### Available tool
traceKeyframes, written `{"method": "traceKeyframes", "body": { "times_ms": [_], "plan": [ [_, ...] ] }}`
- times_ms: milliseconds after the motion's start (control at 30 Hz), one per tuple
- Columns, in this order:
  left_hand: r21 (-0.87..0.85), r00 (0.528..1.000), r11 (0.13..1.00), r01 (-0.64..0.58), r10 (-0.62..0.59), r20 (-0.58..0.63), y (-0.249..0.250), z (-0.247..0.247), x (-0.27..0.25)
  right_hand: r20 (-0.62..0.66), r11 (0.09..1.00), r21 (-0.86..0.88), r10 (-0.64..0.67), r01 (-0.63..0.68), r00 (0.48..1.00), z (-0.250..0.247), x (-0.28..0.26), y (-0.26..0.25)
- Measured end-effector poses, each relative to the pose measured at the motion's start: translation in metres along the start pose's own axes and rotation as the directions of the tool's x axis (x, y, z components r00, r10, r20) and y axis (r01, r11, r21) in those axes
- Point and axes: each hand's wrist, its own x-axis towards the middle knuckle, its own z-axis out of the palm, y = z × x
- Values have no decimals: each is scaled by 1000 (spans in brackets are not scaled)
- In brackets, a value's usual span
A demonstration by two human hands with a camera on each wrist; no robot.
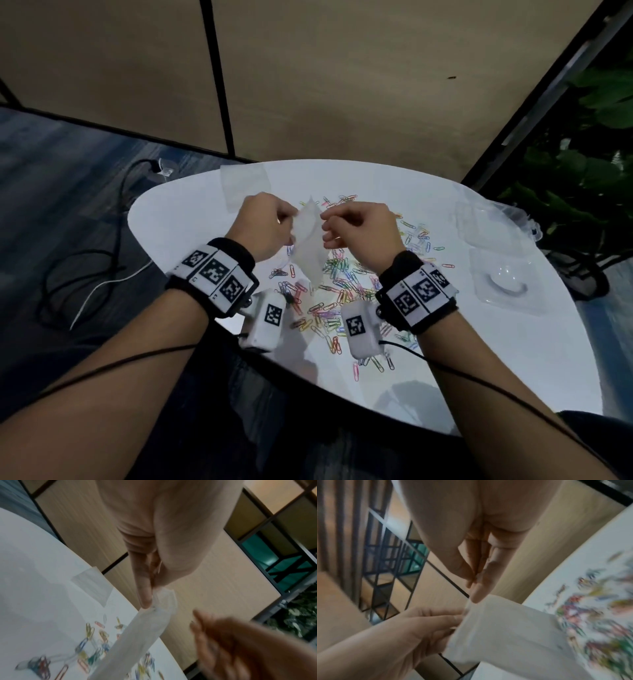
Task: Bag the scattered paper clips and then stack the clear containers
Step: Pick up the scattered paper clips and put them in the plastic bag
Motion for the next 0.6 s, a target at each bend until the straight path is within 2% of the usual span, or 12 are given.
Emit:
{"method": "traceKeyframes", "body": {
  "times_ms": [33, 67, 100, 133, 200, 267, 300, 333, 367, 433, 500, 600],
  "plan": [
    [-9, 1000, 1000, 1, -1, -25, -4, -9, 2, 33, 999, 10, 30, -30, 999, 3, 0, 5],
    [-18, 998, 1000, 2, -3, -55, -8, -17, 3, 89, 996, -75, 46, -39, 995, 9, 0, 14],
    [-16, 996, 1000, 3, -4, -86, -14, -27, 3, 172, 967, -256, 37, 8, 984, 20, 1, 27],
    [-4, 994, 1000, 3, -4, -111, -19, -34, 2, 282, 885, -452, 23, 112, 959, 34, 3, 42],
    [22, 991, 999, 24, -21, -129, -30, -44, 0, 524, 638, -673, 53, 375, 850, 70, 3, 73],
    [52, 991, 997, 56, -49, -122, -43, -49, -3, 697, 356, -686, 72, 635, 713, 102, 0, 100],
    [69, 991, 995, 72, -64, -116, -49, -52, -4, 746, 207, -661, 77, 722, 661, 113, -3, 110],
    [87, 991, 992, 88, -78, -105, -56, -55, -6, 767, 89, -642, 83, 762, 636, 119, -6, 120],
    [101, 992, 990, 95, -87, -88, -60, -57, -7, 761, 30, -646, 92, 763, 642, 118, -9, 127],
    [119, 994, 987, 104, -99, -45, -67, -60, -9, 704, 15, -705, 133, 709, 698, 107, -14, 137],
    [137, 994, 985, 110, -111, 2, -71, -59, -10, 641, 47, -764, 176, 644, 747, 94, -17, 145],
    [177, 992, 979, 97, -111, 68, -73, -49, -16, 641, 96, -767, 140, 634, 755, 84, -17, 156]
  ]
}}
